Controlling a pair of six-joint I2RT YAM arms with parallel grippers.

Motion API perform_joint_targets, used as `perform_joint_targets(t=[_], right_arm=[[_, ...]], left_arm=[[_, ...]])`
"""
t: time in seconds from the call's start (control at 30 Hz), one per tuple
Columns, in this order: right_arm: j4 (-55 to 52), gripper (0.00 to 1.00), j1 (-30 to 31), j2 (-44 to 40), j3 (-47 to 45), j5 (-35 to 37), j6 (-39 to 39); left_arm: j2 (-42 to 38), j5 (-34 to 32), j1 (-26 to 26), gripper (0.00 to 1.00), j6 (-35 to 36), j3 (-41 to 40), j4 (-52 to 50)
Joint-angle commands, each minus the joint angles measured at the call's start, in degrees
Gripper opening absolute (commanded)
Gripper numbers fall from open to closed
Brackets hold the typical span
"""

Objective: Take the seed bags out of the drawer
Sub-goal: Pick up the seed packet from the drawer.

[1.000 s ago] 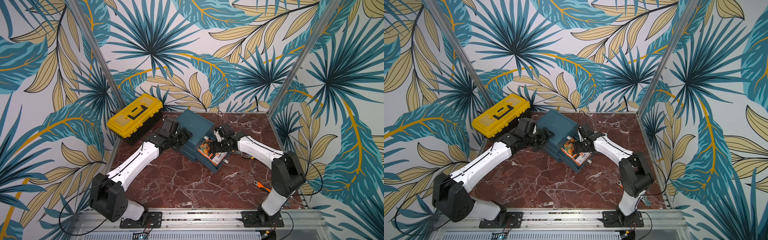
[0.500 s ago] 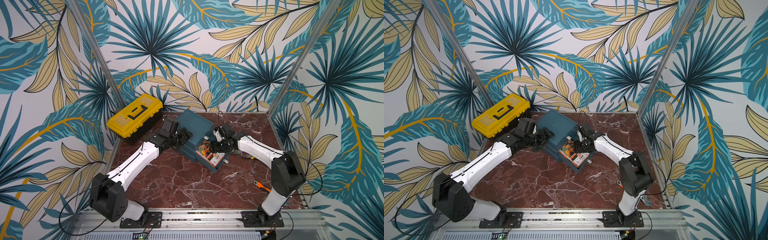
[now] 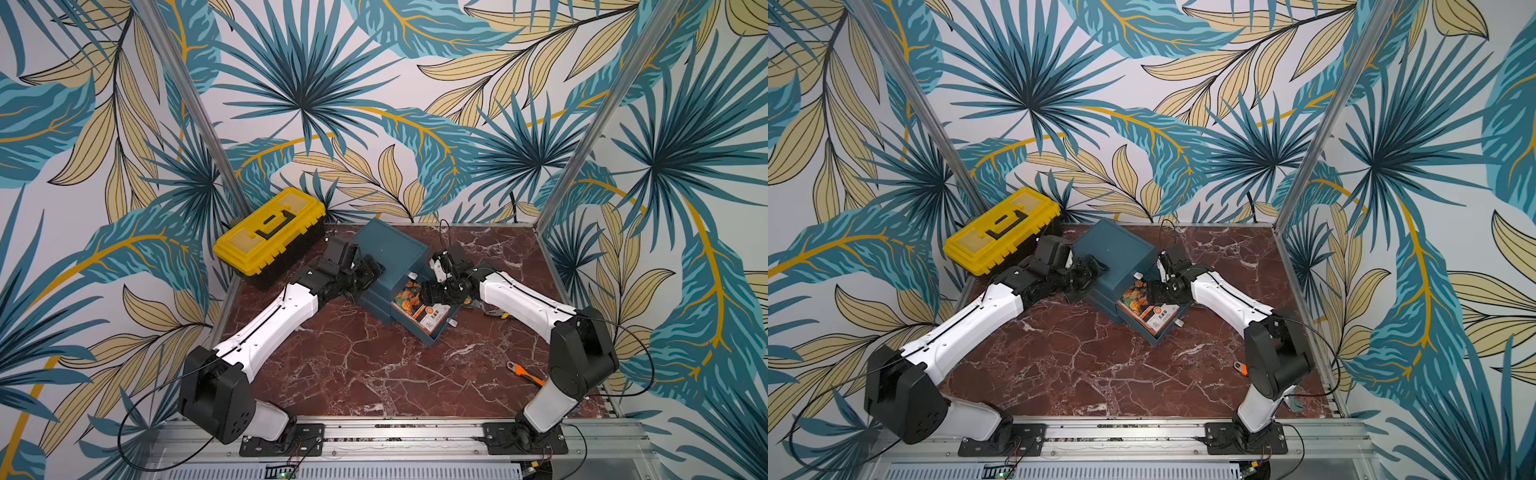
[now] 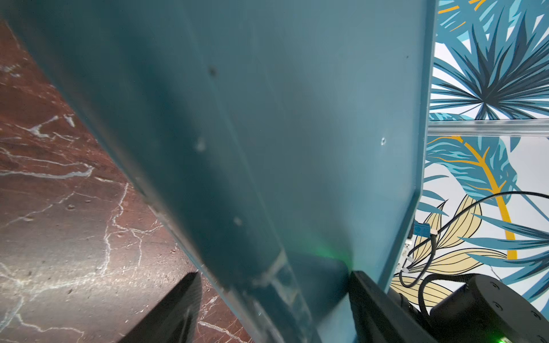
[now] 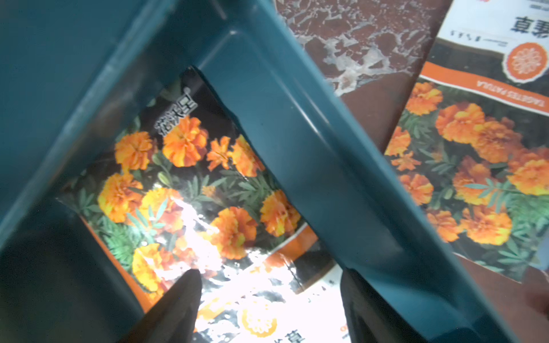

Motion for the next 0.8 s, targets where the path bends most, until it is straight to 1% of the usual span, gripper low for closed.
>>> perform_joint_targets(t=[0.0, 0.2, 0.37, 0.57, 0.7, 0.77], right_arm=[[-2.7, 0.8, -0.4, 0.8, 1.3, 2.5, -2.7], [-3.3, 0.8, -0.5, 3.4, 3.0, 1.0, -3.8], [-4.1, 0.8, -0.6, 5.3, 4.7, -2.3, -3.6], [-4.5, 0.7, -0.5, 5.6, 4.5, -7.6, -2.8], [-4.6, 0.58, -0.5, 5.2, 4.4, -10.0, -2.1], [-4.6, 0.55, -0.5, 4.9, 4.5, -10.9, -1.8]], left_arm=[[-0.2, 0.1, 0.3, 0.82, 0.4, -0.6, -0.9], [-0.1, 0.3, 0.3, 0.82, 0.4, -0.6, -1.0], [0.2, 0.2, 0.3, 0.82, 0.2, -0.4, -0.6], [0.3, 0.0, 0.3, 0.82, -0.1, -0.6, -0.3], [0.4, 0.0, 0.3, 0.82, -0.3, -0.8, 0.2], [0.4, 0.0, 0.3, 0.82, -0.4, -0.7, 0.2]])
